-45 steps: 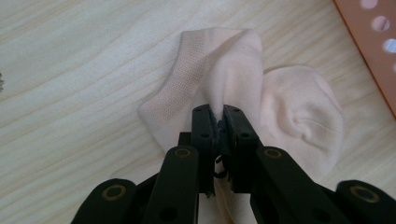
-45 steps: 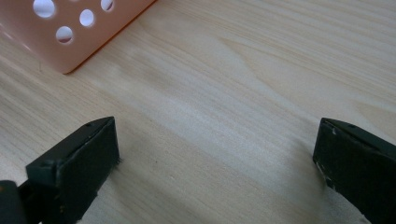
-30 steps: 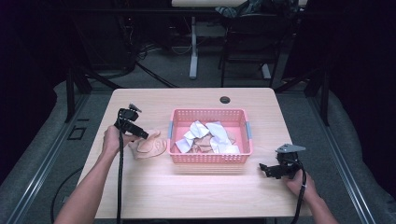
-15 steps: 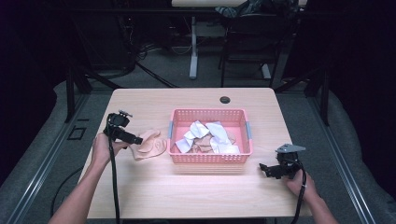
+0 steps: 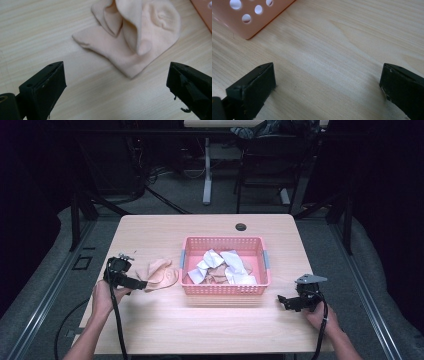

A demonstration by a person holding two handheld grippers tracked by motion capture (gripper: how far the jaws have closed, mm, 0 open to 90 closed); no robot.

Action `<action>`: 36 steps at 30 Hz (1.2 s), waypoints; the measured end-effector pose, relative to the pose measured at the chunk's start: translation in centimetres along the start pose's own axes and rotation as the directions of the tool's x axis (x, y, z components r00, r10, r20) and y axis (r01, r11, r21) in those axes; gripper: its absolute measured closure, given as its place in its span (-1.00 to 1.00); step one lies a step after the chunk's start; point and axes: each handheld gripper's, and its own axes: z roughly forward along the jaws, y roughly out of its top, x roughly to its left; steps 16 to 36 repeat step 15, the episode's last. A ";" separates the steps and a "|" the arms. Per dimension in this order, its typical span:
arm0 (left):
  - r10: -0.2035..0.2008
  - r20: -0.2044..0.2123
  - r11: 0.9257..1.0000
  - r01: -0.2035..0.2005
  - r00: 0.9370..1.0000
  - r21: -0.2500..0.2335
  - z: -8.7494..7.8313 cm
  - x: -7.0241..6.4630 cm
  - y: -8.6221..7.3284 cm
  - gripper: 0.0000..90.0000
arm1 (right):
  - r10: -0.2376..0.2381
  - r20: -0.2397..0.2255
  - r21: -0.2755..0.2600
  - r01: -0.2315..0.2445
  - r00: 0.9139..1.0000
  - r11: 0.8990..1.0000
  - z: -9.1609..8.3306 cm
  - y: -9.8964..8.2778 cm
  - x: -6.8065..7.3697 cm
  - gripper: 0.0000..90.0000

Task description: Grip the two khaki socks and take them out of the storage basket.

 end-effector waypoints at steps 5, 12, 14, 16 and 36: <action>-0.026 -0.017 1.000 0.026 1.000 -0.005 0.7 -0.2 -2.0 -0.99 | 0.001 0.002 0.000 -0.001 1.000 1.000 0.0 0.0 0.0 -1.00; -0.048 -0.026 0.999 0.048 0.998 -0.017 0.3 0.2 -2.7 -0.99 | 0.001 0.002 0.000 -0.001 1.000 1.000 0.0 0.0 0.0 -1.00; -0.040 -0.033 0.999 0.039 0.999 -0.026 0.2 0.1 -2.5 -0.99 | 0.001 0.002 0.000 -0.001 1.000 1.000 0.0 0.0 0.0 -1.00; -0.031 -0.029 0.999 0.030 0.999 -0.020 0.2 0.1 -2.3 -0.99 | 0.000 0.002 0.000 0.000 1.000 1.000 0.0 0.0 0.0 -1.00; -0.031 -0.029 0.999 0.030 0.999 -0.020 0.2 0.1 -2.3 -0.99 | 0.000 0.002 0.000 0.000 1.000 1.000 0.0 0.0 0.0 -1.00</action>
